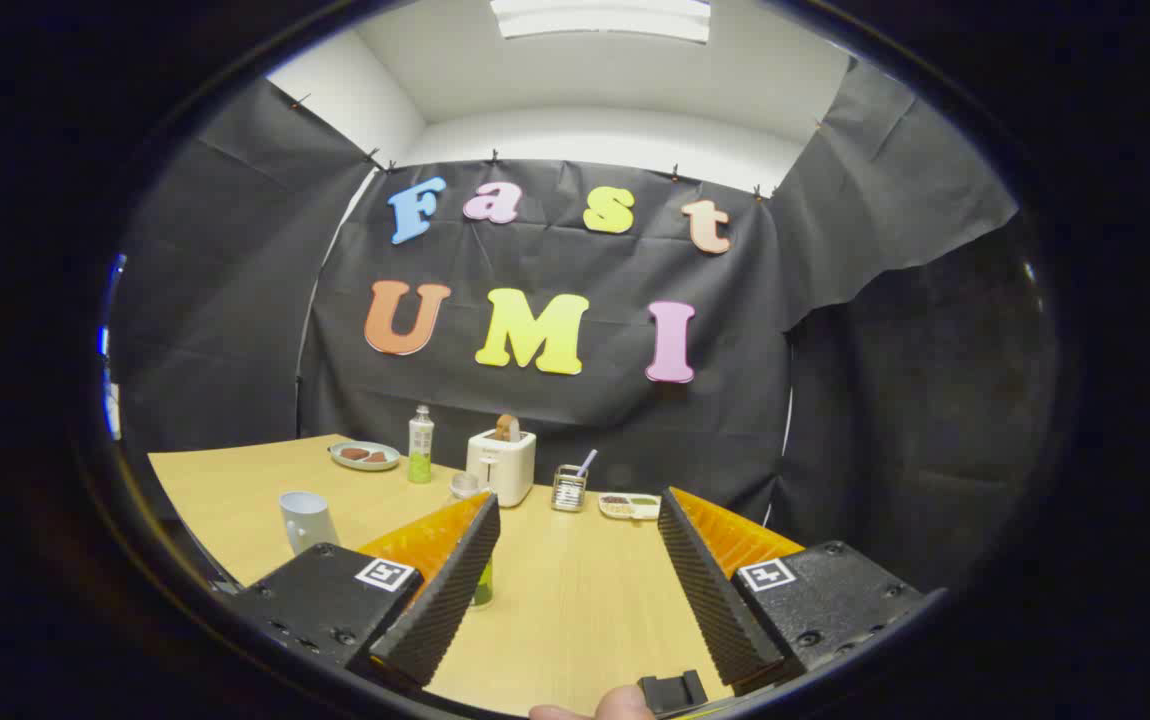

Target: Take the bottle from table, then pour the juice into the cup, finally place the bottle on the coaster

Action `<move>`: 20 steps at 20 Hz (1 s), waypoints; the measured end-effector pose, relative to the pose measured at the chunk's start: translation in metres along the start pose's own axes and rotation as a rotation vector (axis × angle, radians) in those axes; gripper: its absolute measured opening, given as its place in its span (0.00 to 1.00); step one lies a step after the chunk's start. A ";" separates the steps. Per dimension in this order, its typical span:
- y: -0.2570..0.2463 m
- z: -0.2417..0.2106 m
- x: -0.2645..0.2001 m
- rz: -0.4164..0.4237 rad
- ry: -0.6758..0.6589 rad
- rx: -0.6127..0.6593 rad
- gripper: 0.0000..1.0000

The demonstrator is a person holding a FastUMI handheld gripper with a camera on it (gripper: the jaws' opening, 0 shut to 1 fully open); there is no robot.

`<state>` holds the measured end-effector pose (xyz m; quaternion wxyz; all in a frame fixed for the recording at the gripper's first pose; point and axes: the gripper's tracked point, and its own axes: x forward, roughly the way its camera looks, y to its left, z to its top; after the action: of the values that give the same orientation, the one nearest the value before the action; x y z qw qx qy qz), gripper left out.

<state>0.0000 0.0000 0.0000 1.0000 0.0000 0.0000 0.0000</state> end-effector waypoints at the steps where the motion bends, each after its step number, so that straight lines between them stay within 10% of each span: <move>1: 0.003 -0.001 0.000 0.007 0.002 0.004 1.00; 20: 0.010 -0.011 0.012 0.009 0.038 0.036 1.00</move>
<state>0.0117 0.0101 -0.0107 0.9996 0.0177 0.0191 0.0046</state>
